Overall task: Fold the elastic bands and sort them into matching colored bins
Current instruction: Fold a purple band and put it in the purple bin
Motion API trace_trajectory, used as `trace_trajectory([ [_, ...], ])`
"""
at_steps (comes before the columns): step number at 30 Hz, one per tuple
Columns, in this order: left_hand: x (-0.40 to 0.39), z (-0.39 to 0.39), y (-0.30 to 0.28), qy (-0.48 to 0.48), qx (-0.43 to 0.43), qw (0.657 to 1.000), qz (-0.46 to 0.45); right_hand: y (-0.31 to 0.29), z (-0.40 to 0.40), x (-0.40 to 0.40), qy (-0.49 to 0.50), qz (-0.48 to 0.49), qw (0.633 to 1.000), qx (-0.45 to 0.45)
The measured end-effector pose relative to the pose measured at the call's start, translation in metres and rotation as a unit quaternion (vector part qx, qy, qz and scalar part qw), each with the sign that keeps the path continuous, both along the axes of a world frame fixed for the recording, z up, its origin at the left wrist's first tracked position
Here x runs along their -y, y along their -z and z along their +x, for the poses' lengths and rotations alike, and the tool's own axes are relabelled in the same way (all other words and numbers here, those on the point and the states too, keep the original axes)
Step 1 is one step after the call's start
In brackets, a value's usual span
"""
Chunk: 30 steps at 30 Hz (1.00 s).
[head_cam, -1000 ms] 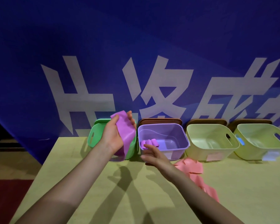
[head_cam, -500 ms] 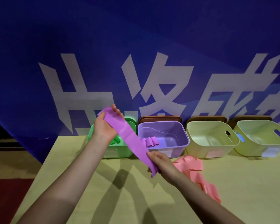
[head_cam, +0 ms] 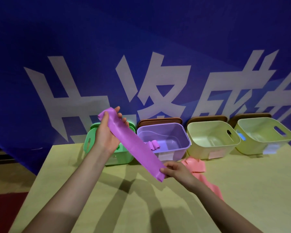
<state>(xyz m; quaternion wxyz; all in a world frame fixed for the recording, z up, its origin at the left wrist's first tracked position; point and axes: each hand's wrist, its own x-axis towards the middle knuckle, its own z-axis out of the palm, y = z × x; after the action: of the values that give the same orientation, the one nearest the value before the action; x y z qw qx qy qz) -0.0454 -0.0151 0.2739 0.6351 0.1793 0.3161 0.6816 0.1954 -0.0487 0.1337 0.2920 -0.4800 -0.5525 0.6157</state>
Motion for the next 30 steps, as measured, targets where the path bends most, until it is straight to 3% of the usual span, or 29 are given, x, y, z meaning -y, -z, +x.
trace_trajectory([
  [6,0.008,0.010,-0.011,0.026,-0.001,0.998,0.063,0.004,0.014,0.008,0.024,-0.004,1.000,-0.005],
  [11,0.023,0.035,-0.020,0.132,-0.066,0.985,0.086,0.000,0.013,0.003,0.012,0.075,0.989,0.126],
  [17,0.034,0.057,-0.013,0.231,-0.171,0.954,0.090,-0.089,-0.009,-0.006,0.140,0.171,0.972,-0.074],
  [21,0.038,0.064,-0.007,0.279,-0.222,0.933,0.050,-0.130,-0.019,-0.008,0.087,0.221,0.966,-0.098],
  [23,0.038,0.065,-0.004,0.271,-0.251,0.928,0.040,-0.135,-0.022,-0.007,0.039,0.232,0.968,-0.090],
  [26,0.041,0.066,-0.007,0.220,-0.298,0.928,0.041,-0.134,-0.027,-0.004,0.064,0.225,0.966,-0.113],
  [30,0.042,0.071,-0.011,0.140,-0.326,0.933,0.062,-0.125,-0.038,0.001,0.078,0.107,0.973,-0.189],
])
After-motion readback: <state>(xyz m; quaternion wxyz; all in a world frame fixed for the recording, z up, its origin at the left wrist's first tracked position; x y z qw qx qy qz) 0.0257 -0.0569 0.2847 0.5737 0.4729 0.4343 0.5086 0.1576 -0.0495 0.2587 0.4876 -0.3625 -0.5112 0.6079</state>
